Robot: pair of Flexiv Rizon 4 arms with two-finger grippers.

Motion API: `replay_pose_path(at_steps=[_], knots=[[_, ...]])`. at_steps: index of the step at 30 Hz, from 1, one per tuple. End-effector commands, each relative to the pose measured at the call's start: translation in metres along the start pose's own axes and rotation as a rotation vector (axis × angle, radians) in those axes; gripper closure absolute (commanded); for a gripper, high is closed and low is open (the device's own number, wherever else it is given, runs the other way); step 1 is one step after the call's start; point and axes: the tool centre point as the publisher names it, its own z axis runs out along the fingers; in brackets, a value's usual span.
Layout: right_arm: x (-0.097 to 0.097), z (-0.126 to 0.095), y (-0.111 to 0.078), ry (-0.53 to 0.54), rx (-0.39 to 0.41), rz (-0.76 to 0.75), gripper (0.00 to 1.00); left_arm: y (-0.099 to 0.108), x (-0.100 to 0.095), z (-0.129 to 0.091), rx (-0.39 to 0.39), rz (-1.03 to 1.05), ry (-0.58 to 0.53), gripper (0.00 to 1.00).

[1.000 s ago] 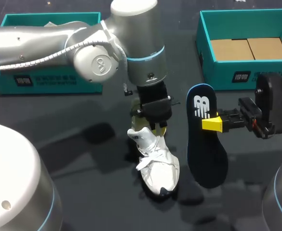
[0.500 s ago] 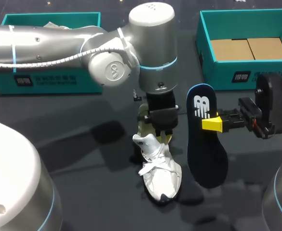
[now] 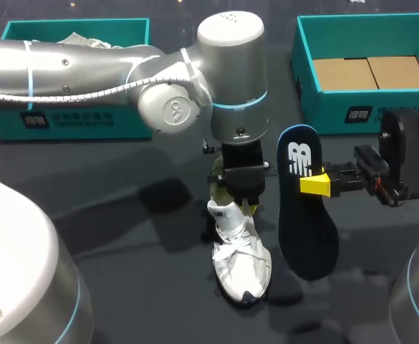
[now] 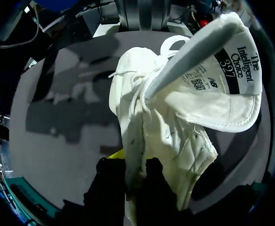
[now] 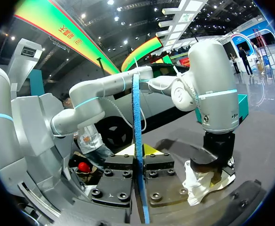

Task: Take the shoe out of the shoebox, open the shoe tongue, remove and reinsert the insole, then place the shoe into the shoebox

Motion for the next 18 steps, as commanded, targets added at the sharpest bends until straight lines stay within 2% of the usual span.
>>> replay_pose_path(at_steps=[1,11,18], knots=[[0.002,0.001,-0.001,-0.004,0.001,0.001,1.0,-0.003,0.003,-0.003,-0.005,0.033,-0.018,1.0],[0.002,0.001,-0.001,-0.004,0.001,0.001,1.0,-0.005,0.0,-0.005,-0.015,0.106,-0.027,1.0],[0.002,0.001,-0.001,-0.004,0.001,0.001,1.0,-0.006,-0.011,-0.001,-0.011,0.135,-0.022,1.0]])
